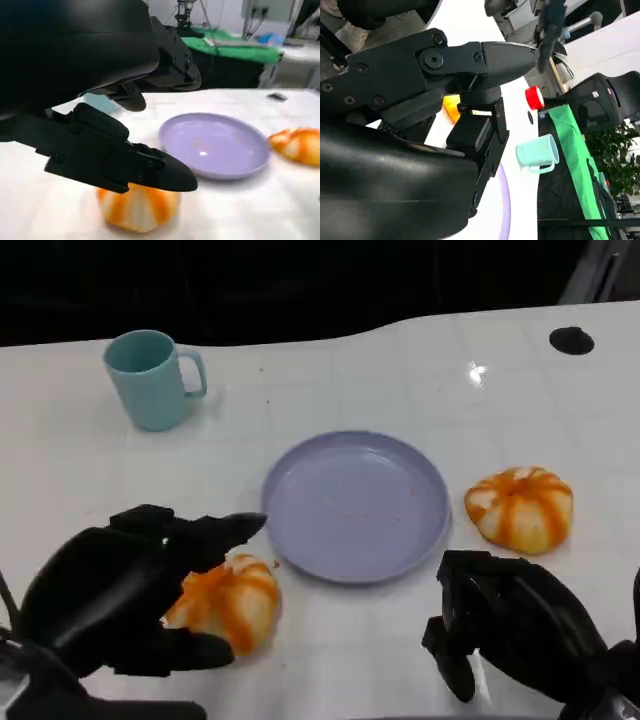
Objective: Grasp the bread from the table and place it into the plate.
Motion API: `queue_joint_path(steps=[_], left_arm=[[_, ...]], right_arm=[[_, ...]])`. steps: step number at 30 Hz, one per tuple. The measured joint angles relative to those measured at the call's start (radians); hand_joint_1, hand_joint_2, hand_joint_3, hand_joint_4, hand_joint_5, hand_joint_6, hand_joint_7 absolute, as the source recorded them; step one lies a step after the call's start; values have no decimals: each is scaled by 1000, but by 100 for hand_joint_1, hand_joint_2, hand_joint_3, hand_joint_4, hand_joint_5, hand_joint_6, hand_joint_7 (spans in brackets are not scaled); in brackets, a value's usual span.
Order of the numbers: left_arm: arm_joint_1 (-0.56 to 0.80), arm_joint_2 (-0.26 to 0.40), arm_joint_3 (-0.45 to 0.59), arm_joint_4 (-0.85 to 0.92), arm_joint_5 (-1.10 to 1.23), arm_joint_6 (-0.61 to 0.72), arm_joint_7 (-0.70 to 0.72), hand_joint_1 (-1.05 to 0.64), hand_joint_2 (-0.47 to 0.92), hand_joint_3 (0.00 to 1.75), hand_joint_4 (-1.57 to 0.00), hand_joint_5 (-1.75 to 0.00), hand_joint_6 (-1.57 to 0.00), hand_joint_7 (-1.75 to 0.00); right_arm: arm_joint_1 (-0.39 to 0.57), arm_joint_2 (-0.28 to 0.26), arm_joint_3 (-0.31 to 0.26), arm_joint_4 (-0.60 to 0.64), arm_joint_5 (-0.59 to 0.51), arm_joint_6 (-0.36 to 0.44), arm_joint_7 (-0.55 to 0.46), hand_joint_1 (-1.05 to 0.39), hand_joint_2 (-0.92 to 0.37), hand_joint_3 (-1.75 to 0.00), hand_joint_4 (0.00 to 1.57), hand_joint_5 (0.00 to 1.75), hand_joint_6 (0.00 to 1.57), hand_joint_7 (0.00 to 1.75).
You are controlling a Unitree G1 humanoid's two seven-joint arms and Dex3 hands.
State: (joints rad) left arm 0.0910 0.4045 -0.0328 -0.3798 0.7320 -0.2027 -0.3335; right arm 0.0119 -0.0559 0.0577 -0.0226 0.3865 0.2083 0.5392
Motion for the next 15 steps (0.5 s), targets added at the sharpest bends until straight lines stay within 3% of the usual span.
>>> queue_joint_path(steps=[7, 15], left_arm=[[-82, 26, -103, 52, 117, 99, -67, -75, 90, 1, -24, -23, -26, 0], [-200, 42, -198, 194, 167, 161, -108, -76, 88, 0, -26, -20, -25, 0]], right_arm=[[-1, 1, -1, -1, 2, 9, 0, -91, -92, -37, 127, 163, 110, 156], [-6, 2, -1, 0, 2, 10, 0, -92, -92, -34, 128, 163, 110, 156]])
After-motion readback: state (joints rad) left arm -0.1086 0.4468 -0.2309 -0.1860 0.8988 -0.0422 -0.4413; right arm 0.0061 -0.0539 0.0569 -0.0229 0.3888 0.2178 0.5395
